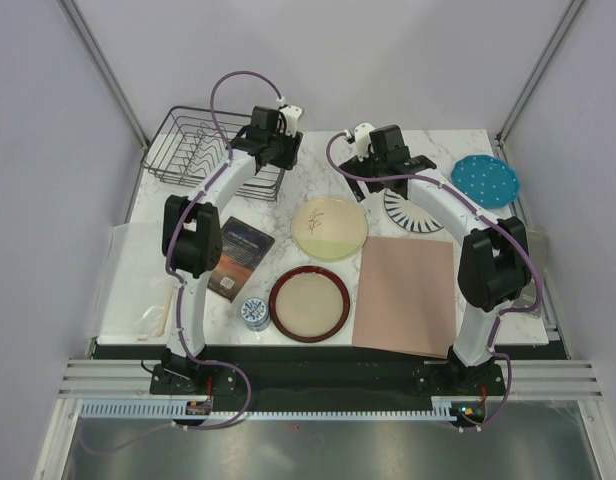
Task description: Load the plates into the dish rack
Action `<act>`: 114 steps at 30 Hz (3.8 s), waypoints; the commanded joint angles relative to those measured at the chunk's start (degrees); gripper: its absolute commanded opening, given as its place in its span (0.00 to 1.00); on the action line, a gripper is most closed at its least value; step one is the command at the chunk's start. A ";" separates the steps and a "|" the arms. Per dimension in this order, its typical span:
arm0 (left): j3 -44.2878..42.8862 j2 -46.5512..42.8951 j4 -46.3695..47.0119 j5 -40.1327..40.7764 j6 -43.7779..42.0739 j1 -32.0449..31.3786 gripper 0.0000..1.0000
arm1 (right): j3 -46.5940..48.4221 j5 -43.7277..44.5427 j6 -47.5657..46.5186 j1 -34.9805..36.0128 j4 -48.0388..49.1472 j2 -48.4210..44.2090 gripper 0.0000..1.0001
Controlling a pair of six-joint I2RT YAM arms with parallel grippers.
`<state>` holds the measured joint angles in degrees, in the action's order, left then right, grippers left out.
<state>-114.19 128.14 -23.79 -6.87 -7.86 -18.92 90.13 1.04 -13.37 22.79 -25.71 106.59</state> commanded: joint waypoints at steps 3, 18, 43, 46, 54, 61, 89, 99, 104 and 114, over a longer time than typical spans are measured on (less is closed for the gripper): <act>-3.05 1.41 1.38 -0.60 -1.63 -0.51 0.46 | 1.01 0.63 -0.70 0.24 0.40 0.38 0.98; -0.51 -1.82 1.03 0.28 -3.92 -1.65 0.02 | 1.19 -4.43 -2.71 -0.46 -1.70 1.78 0.98; -0.06 -4.92 2.08 5.55 -13.68 -2.62 0.02 | 15.78 -27.57 -11.94 -1.87 -18.48 23.84 0.83; -1.29 -4.48 4.01 5.47 -13.76 -2.62 0.02 | 15.08 -30.83 -13.70 -1.34 -21.83 24.20 0.83; -0.07 -5.09 9.99 2.05 -15.08 -2.70 0.02 | 6.92 -31.97 -17.13 1.99 -22.36 20.51 0.81; 0.99 -4.48 13.51 -2.79 -15.70 -5.16 0.02 | 0.41 -31.36 -17.67 6.30 -21.05 16.21 0.79; -2.71 3.09 19.92 -11.84 -22.81 -20.98 0.02 | -4.79 -28.90 -11.69 -15.93 -15.86 -9.29 0.88; 8.26 -3.58 19.84 -11.69 -26.68 -22.30 0.23 | 5.83 -32.68 -5.10 -21.73 -14.45 -2.55 0.88; 18.55 -13.32 29.20 -7.55 -27.48 -22.22 0.65 | 23.31 -32.25 -2.28 -21.12 -14.45 8.00 0.85; 26.55 -26.96 34.61 19.04 -17.03 -21.43 0.92 | 49.17 -28.03 -7.55 -16.29 -15.42 28.40 0.81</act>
<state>-89.58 108.90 4.89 -4.32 -31.44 -41.08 132.81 -29.32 -18.17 3.40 -41.12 130.61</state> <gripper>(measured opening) 0.889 0.821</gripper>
